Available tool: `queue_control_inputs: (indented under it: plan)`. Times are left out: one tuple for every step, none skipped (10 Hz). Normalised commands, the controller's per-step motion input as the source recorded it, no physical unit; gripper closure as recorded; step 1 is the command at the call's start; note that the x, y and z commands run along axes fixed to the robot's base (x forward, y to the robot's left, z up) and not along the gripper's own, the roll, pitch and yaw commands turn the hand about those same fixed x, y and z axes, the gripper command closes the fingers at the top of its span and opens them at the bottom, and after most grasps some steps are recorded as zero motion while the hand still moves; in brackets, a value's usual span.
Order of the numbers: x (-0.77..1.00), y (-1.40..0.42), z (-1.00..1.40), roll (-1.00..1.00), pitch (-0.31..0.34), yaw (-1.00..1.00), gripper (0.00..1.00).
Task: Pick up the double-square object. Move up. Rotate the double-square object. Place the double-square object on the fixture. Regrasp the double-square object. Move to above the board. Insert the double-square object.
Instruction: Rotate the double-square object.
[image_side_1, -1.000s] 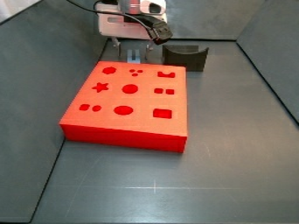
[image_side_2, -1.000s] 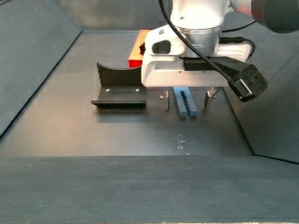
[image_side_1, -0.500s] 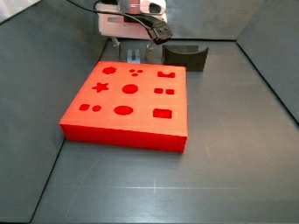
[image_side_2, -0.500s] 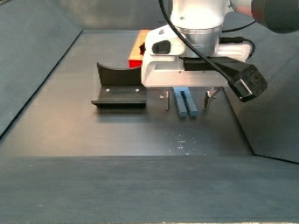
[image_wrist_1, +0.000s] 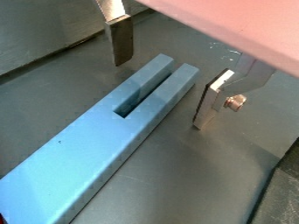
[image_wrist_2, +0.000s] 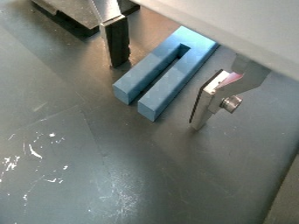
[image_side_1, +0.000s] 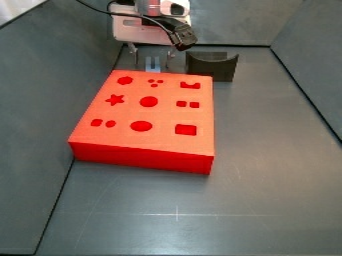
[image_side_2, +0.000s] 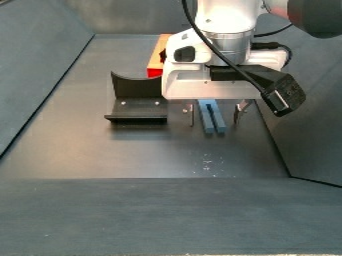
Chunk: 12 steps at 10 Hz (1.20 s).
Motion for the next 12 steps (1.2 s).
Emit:
queue_control_inputs:
  plan:
    - [0.01,0.01,-0.17,-0.12,-0.034,0.00,0.00]
    - [0.01,0.01,-0.17,-0.12,-0.034,0.00,0.00]
    - [0.01,0.01,-0.17,-0.12,-0.034,0.00,0.00]
    - [0.01,0.01,-0.17,-0.12,-0.034,0.00,0.00]
    - [0.01,0.01,-0.17,-0.12,-0.034,0.00,0.00]
    - [0.01,0.01,-0.17,-0.12,-0.034,0.00,0.00]
    - [0.01,0.01,-0.17,-0.12,-0.034,0.00,0.00]
    - [0.01,0.01,-0.17,-0.12,-0.034,0.00,0.00]
    - [0.01,0.01,-0.17,-0.12,-0.034,0.00,0.00]
    - [0.01,0.01,-0.17,-0.12,-0.034,0.00,0.00]
    - [0.01,0.01,-0.17,-0.12,-0.034,0.00,0.00]
    - [0.01,0.01,-0.17,-0.12,-0.034,0.00,0.00]
